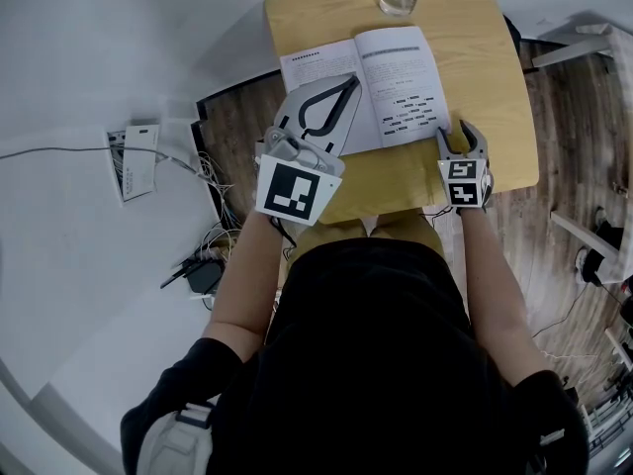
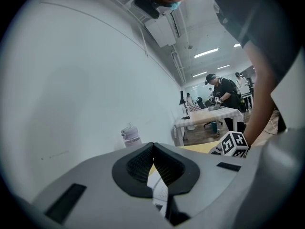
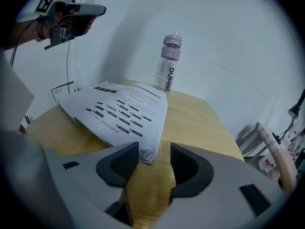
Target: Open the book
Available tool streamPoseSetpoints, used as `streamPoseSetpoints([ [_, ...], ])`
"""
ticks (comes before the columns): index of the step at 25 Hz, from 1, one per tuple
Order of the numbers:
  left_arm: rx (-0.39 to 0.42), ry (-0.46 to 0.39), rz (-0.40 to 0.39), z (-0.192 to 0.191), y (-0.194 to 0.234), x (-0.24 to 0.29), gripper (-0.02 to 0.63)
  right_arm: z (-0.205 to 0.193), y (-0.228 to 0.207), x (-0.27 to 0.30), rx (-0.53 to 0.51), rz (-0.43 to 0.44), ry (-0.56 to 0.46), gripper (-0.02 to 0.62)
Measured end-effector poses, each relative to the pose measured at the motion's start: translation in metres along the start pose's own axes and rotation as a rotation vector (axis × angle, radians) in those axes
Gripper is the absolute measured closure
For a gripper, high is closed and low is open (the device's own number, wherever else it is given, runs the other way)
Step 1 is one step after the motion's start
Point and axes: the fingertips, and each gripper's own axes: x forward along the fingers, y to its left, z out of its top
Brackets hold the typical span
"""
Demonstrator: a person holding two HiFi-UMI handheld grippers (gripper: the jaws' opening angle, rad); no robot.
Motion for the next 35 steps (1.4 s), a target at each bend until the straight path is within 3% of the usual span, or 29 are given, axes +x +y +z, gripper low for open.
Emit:
streamPoseSetpoints([
  [8, 0.004, -0.003, -0.008, 0.005, -0.003, 0.001, 0.595, 0.010, 0.000, -0.002, -0.058, 0.021, -0.014, 0.377],
  [20, 0.013, -0.025, -0.009, 0.014, -0.001, -0.005, 0.595, 0.048, -0.005, -0.021, -0.066, 0.001, -0.097, 0.377],
  [35, 0.029, -0.057, 0.008, 0.026, 0.009, -0.015, 0.595, 0.123, 0.019, -0.056, -0.162, 0.066, -0.296, 0.377],
])
